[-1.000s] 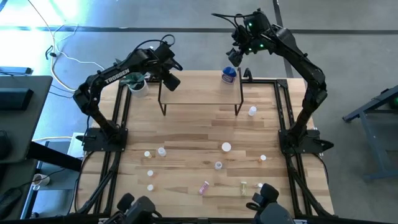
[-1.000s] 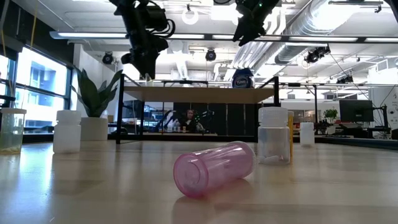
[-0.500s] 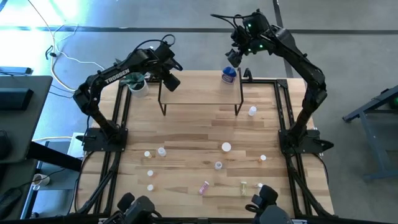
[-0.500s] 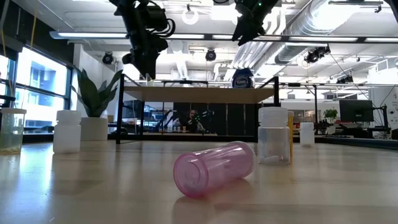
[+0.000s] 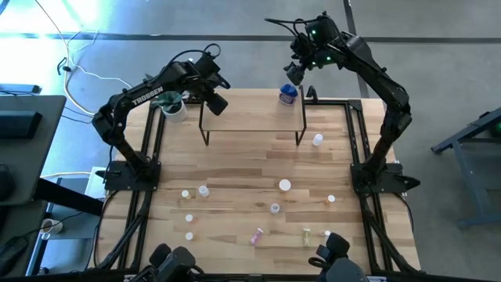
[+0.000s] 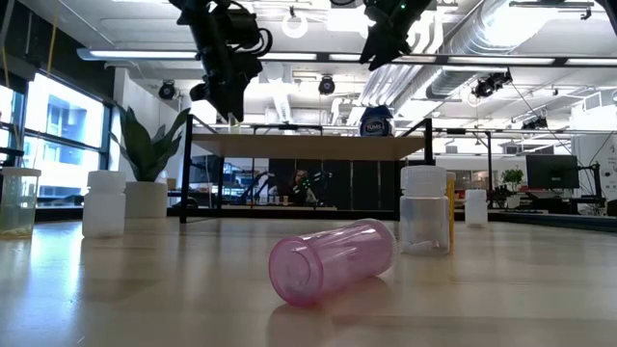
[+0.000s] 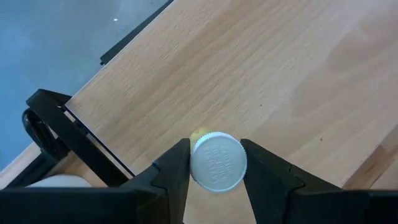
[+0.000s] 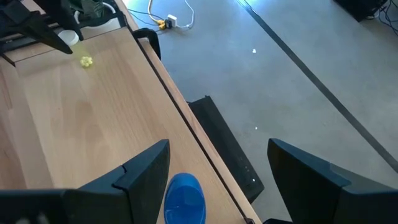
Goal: Pick and place medicine bottles onto shelf by color
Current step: Put the small yellow pill bottle on the shelf, then put the large orange pill bottle on the shelf
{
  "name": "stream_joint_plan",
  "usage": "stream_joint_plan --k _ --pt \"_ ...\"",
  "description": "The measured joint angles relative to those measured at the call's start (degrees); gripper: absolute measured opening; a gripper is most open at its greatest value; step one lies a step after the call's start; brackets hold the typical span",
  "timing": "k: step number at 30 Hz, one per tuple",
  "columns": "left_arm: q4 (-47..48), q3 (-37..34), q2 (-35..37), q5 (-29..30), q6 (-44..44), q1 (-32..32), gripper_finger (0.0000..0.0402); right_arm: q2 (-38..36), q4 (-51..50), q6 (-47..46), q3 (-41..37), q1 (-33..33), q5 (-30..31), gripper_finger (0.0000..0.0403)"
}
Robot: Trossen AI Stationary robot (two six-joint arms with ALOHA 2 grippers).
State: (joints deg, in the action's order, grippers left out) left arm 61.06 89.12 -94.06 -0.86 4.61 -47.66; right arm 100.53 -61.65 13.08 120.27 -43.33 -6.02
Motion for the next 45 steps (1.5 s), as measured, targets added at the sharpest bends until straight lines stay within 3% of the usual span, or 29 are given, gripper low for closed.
stream_joint_plan --k 10,23,34,37,45 --pt "-3.0 0.0 0.0 0.2 0.2 0.0 0.0195 0.0 0.0 0.9 0.0 0.0 0.0 0.0261" --pt "-2.8 0.0 7.2 0.1 0.8 -1.1 0.0202 -3.0 -3.0 0.4 0.0 0.5 -0.8 0.0261" --pt "-2.8 -1.3 16.7 0.0 3.6 6.1 0.0202 -7.4 -15.2 -0.5 -0.3 1.2 -11.5 0.0261" --pt "-4.5 -4.6 19.0 0.0 6.2 9.4 0.0202 -10.0 -15.3 -0.6 -4.2 1.7 -11.5 0.0261" --pt "-13.6 -16.3 24.3 0.0 14.1 16.7 0.0201 -23.8 -6.9 -9.1 -25.0 5.9 -10.4 0.0261"
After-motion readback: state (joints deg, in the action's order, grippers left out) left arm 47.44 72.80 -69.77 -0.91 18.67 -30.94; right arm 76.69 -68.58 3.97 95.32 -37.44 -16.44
